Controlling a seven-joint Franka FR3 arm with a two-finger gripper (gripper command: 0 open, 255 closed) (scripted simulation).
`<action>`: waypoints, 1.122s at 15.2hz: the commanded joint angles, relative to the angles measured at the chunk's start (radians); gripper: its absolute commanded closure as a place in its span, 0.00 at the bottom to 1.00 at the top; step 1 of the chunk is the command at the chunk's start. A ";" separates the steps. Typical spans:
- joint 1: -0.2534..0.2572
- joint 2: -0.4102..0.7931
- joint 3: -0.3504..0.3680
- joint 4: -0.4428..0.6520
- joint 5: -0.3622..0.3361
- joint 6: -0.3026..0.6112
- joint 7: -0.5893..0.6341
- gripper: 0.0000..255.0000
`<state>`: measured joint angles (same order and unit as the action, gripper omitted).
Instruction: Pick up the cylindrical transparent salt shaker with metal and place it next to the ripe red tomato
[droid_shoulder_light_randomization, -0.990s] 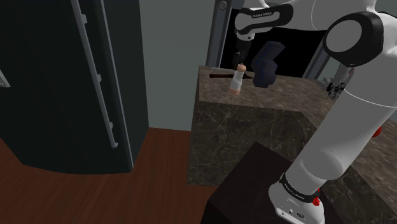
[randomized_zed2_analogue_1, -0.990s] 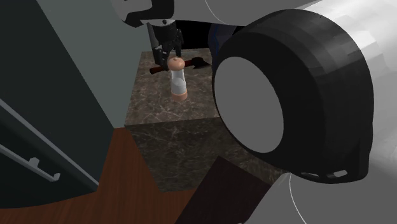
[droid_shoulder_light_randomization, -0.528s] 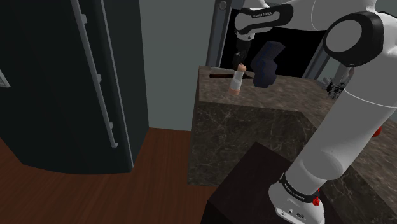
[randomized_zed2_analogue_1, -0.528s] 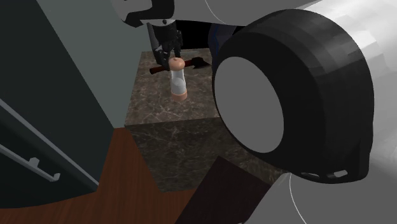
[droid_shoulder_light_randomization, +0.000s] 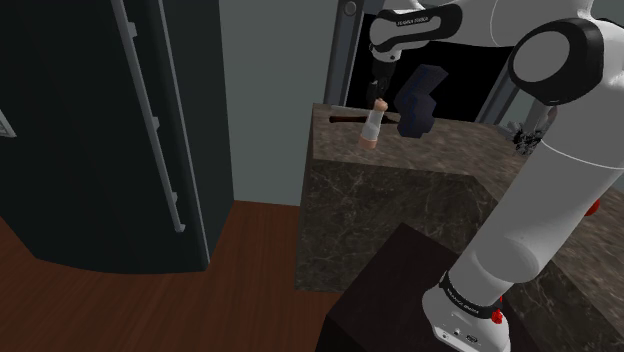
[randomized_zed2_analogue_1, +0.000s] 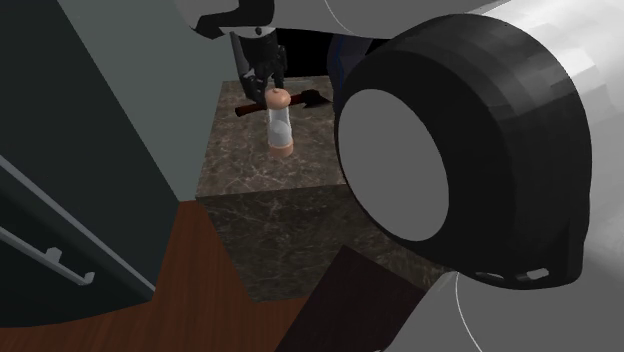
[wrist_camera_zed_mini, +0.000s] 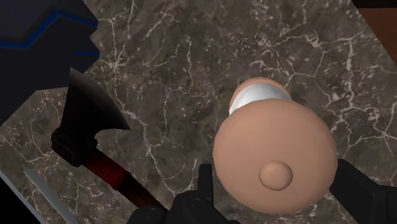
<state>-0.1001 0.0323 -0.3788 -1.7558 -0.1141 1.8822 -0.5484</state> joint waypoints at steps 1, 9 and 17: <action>0.000 0.003 0.000 0.028 0.002 -0.025 -0.003 1.00; -0.001 0.014 -0.001 0.148 0.009 -0.134 -0.018 1.00; -0.006 0.044 -0.004 0.292 0.023 -0.249 -0.037 1.00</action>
<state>-0.1062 0.0680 -0.3830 -1.4890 -0.0946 1.6513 -0.5840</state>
